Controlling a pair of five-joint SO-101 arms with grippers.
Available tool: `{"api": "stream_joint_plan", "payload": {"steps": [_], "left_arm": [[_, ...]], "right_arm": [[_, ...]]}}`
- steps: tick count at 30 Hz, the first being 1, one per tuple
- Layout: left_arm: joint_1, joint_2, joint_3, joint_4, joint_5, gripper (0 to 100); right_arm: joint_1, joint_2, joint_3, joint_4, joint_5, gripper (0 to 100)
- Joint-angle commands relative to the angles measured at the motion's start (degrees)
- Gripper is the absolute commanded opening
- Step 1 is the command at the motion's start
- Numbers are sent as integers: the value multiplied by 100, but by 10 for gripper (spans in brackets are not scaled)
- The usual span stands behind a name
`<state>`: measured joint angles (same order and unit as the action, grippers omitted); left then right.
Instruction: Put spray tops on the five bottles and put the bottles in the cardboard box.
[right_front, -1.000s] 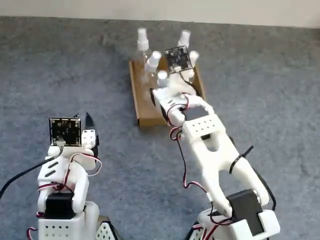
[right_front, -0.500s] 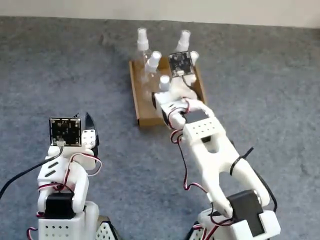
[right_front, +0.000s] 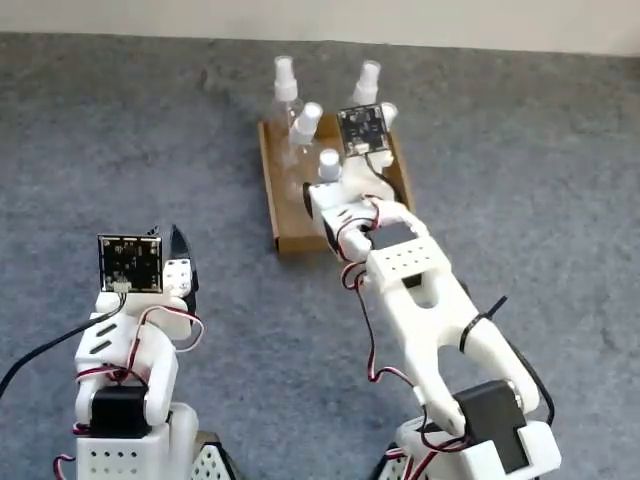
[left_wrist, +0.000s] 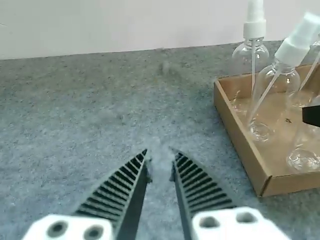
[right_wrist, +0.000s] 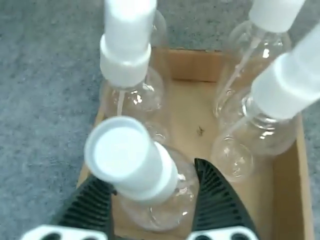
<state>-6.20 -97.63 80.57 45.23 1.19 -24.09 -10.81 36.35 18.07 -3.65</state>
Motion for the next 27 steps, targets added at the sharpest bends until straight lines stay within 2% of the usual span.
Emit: {"api": "stream_joint_plan", "payload": {"steps": [1, 13, 19, 27], "left_arm": [[145, 4, -22, -123, -26, 10], [145, 4, -22, -123, -26, 10], [154, 4, -22, -123, -26, 10], [154, 4, -22, -123, -26, 10]], "right_arm": [[22, -303, -57, -110, -35, 12], [4, -312, -57, -101, -44, 256], [4, -365, -84, -84, -44, 296], [-4, -382, -338, 620, -44, 296]]}}
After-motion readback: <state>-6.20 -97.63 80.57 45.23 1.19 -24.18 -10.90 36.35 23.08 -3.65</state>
